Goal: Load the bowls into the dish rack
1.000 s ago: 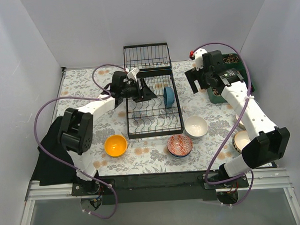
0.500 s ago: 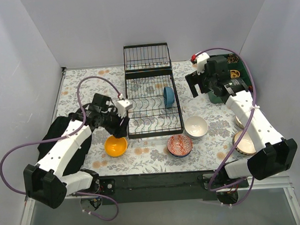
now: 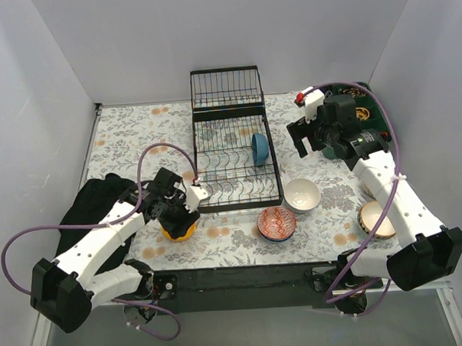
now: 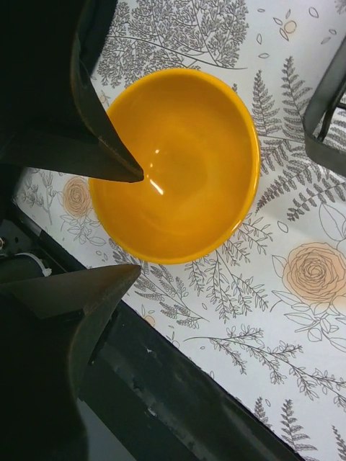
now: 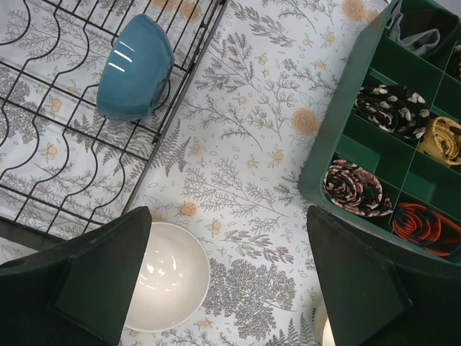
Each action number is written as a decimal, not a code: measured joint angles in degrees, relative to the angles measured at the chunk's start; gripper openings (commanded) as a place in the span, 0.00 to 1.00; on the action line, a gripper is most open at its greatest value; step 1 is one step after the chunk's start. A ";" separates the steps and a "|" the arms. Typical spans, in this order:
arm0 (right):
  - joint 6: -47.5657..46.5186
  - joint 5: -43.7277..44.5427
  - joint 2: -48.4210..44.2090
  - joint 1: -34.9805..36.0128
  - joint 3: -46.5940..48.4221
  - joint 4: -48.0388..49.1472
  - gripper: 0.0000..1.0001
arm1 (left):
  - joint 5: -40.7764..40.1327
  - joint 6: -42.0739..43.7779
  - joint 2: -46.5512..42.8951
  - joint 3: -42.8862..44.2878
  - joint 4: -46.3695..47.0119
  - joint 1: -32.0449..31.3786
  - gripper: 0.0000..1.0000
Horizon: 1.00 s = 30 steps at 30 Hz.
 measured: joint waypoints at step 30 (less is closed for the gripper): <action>0.02 -0.07 -3.50 0.00 -4.15 0.96 0.96 | -6.19 1.31 3.98 -4.96 5.35 -4.96 0.00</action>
